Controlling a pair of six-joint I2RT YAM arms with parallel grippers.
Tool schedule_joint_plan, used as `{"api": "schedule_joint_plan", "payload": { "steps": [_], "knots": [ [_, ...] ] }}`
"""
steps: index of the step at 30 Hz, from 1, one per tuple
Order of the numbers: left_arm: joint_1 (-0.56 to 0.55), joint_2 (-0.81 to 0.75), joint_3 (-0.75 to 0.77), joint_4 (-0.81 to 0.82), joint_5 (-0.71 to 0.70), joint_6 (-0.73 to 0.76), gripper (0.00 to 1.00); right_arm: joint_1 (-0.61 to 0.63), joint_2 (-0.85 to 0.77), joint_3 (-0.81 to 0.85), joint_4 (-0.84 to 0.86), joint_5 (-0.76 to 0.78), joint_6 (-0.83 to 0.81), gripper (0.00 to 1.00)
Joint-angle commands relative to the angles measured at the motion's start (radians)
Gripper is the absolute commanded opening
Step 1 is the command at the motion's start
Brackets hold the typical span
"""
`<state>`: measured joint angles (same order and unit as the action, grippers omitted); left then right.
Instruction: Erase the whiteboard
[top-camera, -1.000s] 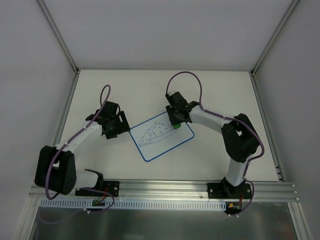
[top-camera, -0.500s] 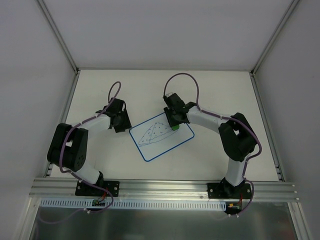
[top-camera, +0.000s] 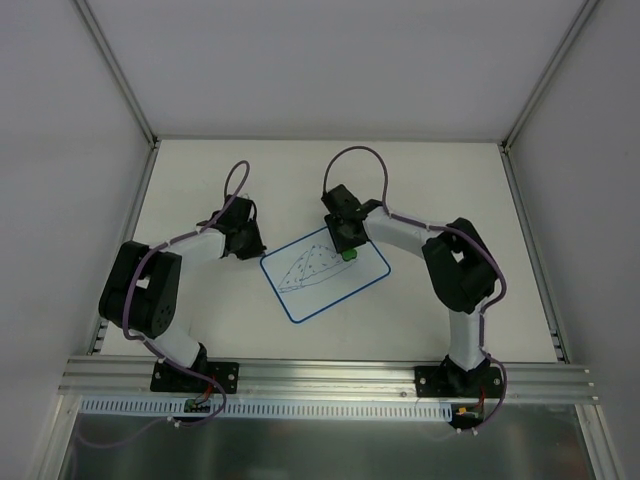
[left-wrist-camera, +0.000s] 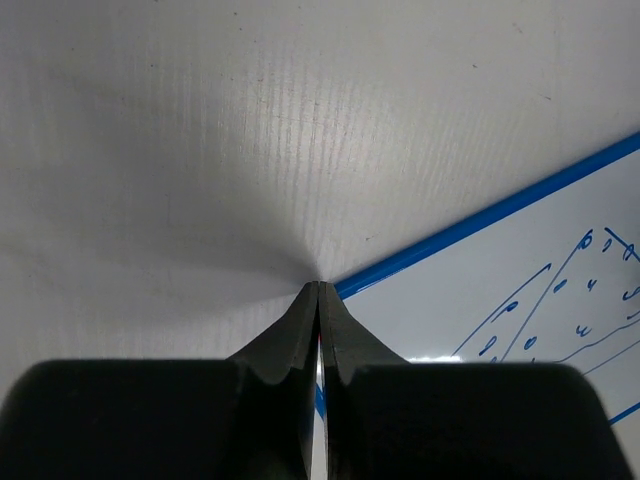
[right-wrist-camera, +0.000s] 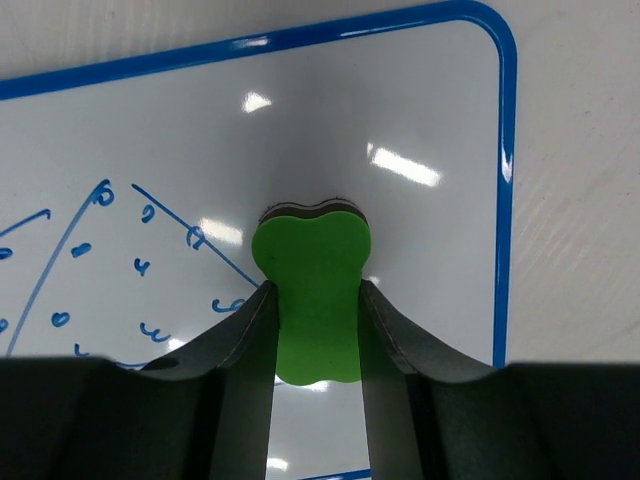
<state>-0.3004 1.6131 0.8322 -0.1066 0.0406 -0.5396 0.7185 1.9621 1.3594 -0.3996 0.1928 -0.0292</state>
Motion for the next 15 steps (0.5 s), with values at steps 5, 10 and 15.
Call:
{"api": "schedule_joint_plan", "payload": {
  "steps": [5, 10, 15],
  "knots": [
    [-0.032, -0.018, -0.071, -0.053, 0.002, -0.013, 0.00, 0.087, 0.139, 0.197, -0.152, -0.084, 0.133, 0.00],
    [-0.032, -0.022, -0.082, -0.054, -0.010, -0.023, 0.00, 0.196, 0.296, 0.424, -0.309, -0.093, 0.178, 0.00],
    [-0.032, -0.027, -0.088, -0.054, -0.016, -0.026, 0.00, 0.145, 0.261, 0.362, -0.315, -0.024, 0.235, 0.00]
  ]
}}
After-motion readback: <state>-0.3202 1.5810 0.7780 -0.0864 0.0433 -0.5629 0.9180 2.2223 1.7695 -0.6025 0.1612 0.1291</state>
